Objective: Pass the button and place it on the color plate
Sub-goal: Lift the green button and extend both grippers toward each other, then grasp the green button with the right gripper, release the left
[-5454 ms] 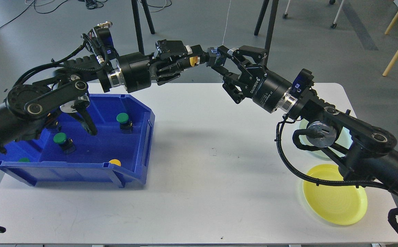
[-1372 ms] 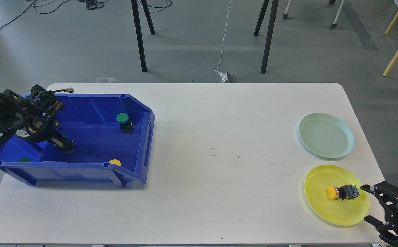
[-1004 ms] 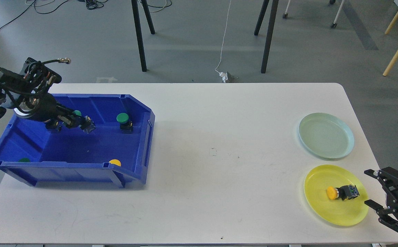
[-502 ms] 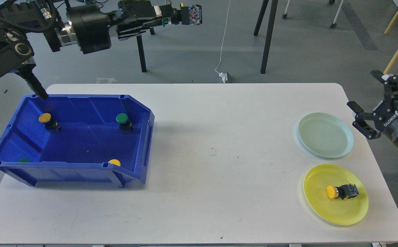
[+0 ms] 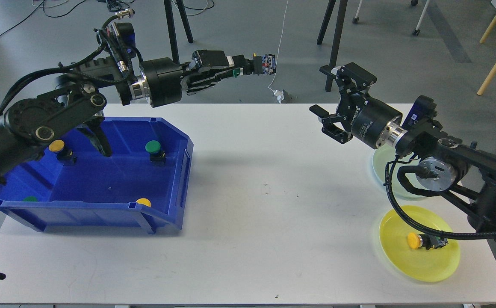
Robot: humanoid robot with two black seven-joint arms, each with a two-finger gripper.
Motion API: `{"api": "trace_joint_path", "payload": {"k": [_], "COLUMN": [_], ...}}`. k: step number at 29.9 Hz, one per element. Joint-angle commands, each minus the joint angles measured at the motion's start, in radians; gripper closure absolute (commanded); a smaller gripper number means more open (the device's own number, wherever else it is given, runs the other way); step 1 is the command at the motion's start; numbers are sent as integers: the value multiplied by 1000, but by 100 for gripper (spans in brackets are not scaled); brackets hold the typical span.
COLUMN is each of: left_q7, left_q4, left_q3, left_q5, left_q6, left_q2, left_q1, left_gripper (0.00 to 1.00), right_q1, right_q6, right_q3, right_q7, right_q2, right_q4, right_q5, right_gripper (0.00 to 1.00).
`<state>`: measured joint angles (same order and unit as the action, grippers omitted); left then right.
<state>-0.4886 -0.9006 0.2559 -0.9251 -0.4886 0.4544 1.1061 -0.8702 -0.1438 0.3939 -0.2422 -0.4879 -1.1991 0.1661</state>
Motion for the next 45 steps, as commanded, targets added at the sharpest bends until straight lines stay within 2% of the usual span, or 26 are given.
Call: {"api": "trace_joint_path", "payload": {"k": [1, 5, 9, 17, 23, 33, 35, 37, 42, 45], "left_q7": [0, 0, 0, 0, 0, 0, 0, 0, 0, 0], "left_q4": [-4, -4, -4, -4, -4, -4, -3, -3, -3, -3], "left_q3": [-3, -3, -4, -3, -3, -3, -3, -3, -3, -3], "left_q5": [-3, -5, -5, -5, -5, -5, -5, -5, -5, -5], "left_q6": [0, 0, 0, 0, 0, 0, 0, 0, 0, 0], "left_q2": [-2, -6, -8, -6, -6, -6, -6, -6, -6, -6], "left_q1": [0, 0, 0, -2, -2, -2, -2, -2, -2, -2], "left_gripper": [85, 85, 85, 84, 84, 84, 84, 84, 84, 83], "right_q1": [-50, -88, -133, -139, -127, -98, -95, -90, -89, -87], "right_q6": [-8, -11, -11, -16, -11, -11, -11, -13, -8, -5], "right_q3": [-3, -7, -88, -104, -73, -43, -43, -43, -43, -29], "right_q7": [0, 1, 0, -3, -19, -19, -19, -19, -19, -19], "right_q2": [80, 141, 186, 187, 172, 160, 157, 147, 146, 146], "right_q4": [52, 84, 92, 79, 76, 62, 53, 43, 35, 35], "right_q5": [-57, -62, -62, -63, -65, -65, -65, -65, -63, -63], "right_gripper": [4, 4, 7, 37, 36, 34, 40, 50, 87, 95]}}
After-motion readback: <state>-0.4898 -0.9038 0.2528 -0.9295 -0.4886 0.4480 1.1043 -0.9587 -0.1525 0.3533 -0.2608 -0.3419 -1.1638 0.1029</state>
